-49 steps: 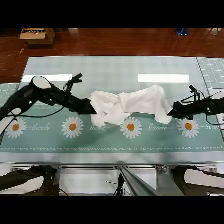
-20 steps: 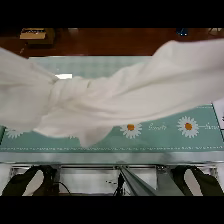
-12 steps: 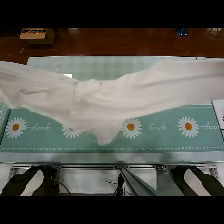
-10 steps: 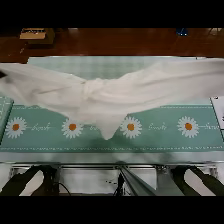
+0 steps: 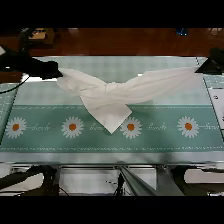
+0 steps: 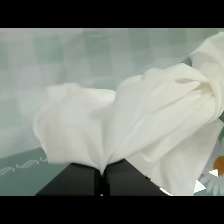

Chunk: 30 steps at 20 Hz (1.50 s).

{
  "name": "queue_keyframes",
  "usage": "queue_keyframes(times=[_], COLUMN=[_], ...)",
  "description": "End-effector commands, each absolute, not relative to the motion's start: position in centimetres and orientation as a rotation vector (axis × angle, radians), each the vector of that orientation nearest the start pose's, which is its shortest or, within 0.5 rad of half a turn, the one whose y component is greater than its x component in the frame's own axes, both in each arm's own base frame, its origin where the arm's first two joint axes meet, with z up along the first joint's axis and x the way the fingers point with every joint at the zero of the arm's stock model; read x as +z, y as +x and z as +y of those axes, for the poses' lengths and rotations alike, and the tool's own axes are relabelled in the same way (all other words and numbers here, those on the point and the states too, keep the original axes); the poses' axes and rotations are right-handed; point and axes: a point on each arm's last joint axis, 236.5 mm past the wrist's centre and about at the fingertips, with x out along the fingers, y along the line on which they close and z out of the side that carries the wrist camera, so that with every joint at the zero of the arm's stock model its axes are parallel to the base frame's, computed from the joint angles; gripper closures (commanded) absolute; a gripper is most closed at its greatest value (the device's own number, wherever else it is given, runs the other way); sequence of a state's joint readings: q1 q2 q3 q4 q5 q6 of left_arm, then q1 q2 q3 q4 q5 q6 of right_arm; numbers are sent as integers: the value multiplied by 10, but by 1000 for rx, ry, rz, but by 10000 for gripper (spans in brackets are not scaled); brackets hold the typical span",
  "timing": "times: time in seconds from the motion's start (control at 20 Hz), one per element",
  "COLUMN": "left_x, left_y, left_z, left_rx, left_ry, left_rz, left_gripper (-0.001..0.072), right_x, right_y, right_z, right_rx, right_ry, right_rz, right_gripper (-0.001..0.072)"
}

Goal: Fold the shirts.

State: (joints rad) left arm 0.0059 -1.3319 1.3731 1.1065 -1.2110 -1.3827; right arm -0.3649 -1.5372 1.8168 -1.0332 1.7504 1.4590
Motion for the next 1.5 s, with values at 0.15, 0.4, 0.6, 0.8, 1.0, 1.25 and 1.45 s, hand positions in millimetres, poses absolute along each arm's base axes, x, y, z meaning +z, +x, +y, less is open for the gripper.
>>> queue_keyframes(times=[0.15, 0.4, 0.6, 0.8, 1.0, 1.25, 1.45], left_x=[6, 39, 42, -3, -36, -75, -84], left_y=[459, 462, 413, 360, 358, 339, 343], left_z=[-128, -116, -68, -103, -160, -205, -203], left_rx=[-412, -458, -424, -496, -555, -596, -576], left_ry=[-416, -470, -488, -638, -672, -604, -612], left_rz=[1191, 1180, 1381, 1575, 1556, 1660, 1659], left_gripper=[686, 304, 304, 303, 167, 109, 111], right_x=[109, 111, 115, 115, 115, 115, 115], right_y=[432, 432, 433, 434, 434, 435, 437], right_z=[-33, -30, -24, -24, -24, -25, -25], right_rx=[286, 299, 326, 325, 324, 330, 327], right_ry=[460, 469, 486, 484, 483, 473, 472], right_rz=[1273, 1269, 1259, 1256, 1257, 1252, 1243], right_gripper=[675, 675, 674, 674, 674, 674, 674])
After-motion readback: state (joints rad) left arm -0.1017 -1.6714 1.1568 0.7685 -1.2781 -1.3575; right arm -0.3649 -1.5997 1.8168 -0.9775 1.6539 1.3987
